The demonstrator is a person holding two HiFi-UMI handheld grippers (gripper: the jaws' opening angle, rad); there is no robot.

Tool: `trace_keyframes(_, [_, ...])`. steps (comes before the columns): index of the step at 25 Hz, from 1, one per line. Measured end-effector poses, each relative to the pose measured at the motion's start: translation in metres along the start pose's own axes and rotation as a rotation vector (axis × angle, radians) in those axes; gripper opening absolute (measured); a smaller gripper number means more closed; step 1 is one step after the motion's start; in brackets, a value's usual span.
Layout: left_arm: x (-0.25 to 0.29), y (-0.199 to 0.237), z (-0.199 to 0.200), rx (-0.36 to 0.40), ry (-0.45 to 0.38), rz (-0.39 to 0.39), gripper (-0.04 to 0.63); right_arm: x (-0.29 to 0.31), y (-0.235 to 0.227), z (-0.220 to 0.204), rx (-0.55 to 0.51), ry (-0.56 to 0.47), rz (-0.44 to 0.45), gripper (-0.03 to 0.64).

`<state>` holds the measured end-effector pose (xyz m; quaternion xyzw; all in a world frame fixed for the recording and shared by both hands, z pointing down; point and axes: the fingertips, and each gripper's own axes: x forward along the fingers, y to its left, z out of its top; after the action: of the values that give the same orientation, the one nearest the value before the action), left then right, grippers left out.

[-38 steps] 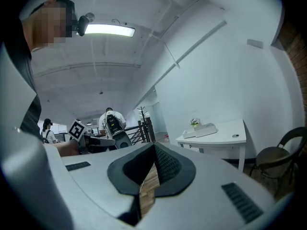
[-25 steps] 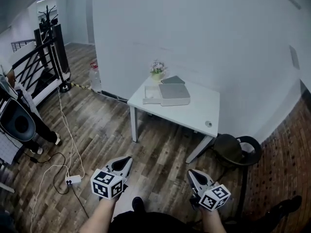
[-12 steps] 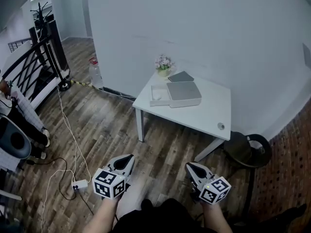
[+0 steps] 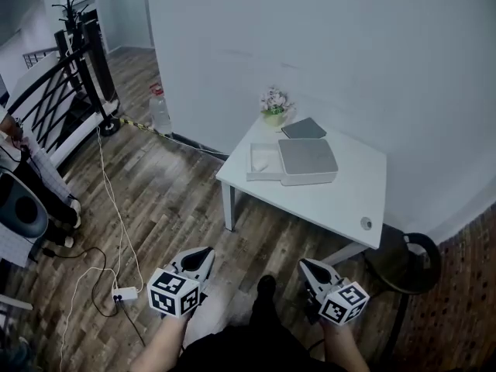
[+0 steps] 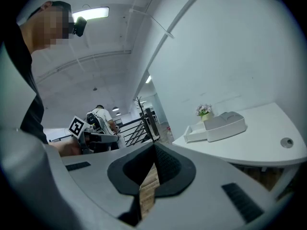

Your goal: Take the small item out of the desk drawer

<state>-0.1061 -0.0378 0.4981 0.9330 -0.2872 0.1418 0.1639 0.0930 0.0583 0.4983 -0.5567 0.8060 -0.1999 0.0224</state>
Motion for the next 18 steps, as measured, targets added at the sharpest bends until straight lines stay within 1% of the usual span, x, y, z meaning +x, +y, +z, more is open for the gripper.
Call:
trace_keyframes(5, [0.075, 0.027, 0.031, -0.005, 0.028, 0.048, 0.009, 0.062, -0.064, 0.033, 0.001, 0.024, 0.070, 0.003])
trace_keyframes(8, [0.125, 0.038, 0.061, 0.008, 0.034, 0.067, 0.011, 0.096, -0.103, 0.055, -0.004, 0.052, 0.124, 0.003])
trace_keyframes(11, [0.167, 0.049, 0.090, 0.006, 0.030, 0.092, 0.011, 0.119, -0.141, 0.074, -0.024, 0.075, 0.160, 0.003])
trace_keyframes(15, [0.210, 0.055, 0.115, 0.015, 0.020, 0.115, 0.011, 0.134, -0.192, 0.100, -0.075, 0.067, 0.166, 0.003])
trace_keyframes(18, [0.233, 0.051, 0.120, 0.011, 0.028, 0.097, 0.011, 0.138, -0.218, 0.109, -0.056, 0.074, 0.144, 0.003])
